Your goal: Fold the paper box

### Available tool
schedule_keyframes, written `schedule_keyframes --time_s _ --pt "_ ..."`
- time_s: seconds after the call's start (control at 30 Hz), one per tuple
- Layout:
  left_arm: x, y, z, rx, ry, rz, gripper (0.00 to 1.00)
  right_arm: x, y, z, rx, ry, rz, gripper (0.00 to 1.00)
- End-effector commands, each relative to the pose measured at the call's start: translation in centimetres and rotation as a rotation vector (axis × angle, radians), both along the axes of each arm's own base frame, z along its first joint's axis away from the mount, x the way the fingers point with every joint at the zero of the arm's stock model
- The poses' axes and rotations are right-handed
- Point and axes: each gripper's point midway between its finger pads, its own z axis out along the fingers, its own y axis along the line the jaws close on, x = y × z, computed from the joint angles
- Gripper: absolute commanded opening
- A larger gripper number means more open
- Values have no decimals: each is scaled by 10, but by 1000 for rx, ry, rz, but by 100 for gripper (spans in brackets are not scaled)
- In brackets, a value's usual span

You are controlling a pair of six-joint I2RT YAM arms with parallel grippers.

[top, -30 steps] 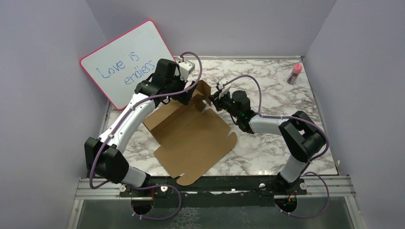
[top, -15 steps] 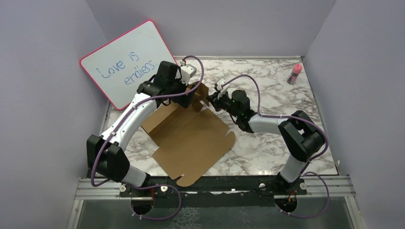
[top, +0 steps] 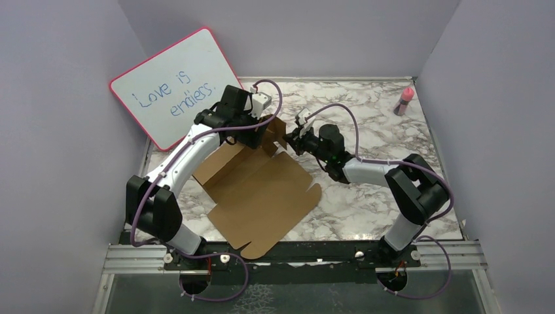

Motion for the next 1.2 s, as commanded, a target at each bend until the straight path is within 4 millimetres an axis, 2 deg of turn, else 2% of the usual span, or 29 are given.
schedule_keyframes --time_s 0.0,0.37,0.57,0.7,0.77,0.93,1.07,1.17 --pt "7 -2 8 -18 -5 22 67 -14 -4 10 28 36 8 1" --pt "11 -7 6 -37 24 43 63 -36 -7 0 86 198 -90 1" --pt "10 -11 2 -53 43 35 64 -64 14 -13 150 293 -36 1" --pt "9 -11 0 -51 50 34 66 -72 22 -20 155 285 2 4" --pt "8 -10 -2 -46 49 33 67 -72 20 -23 152 252 5 8" --pt "6 -5 2 -32 31 32 72 -69 5 -18 72 157 6 29" --pt "4 -5 10 -39 8 26 76 -58 -11 -1 29 117 2 37" --pt "3 -3 22 -51 -19 30 81 -47 -20 22 6 53 2 44"
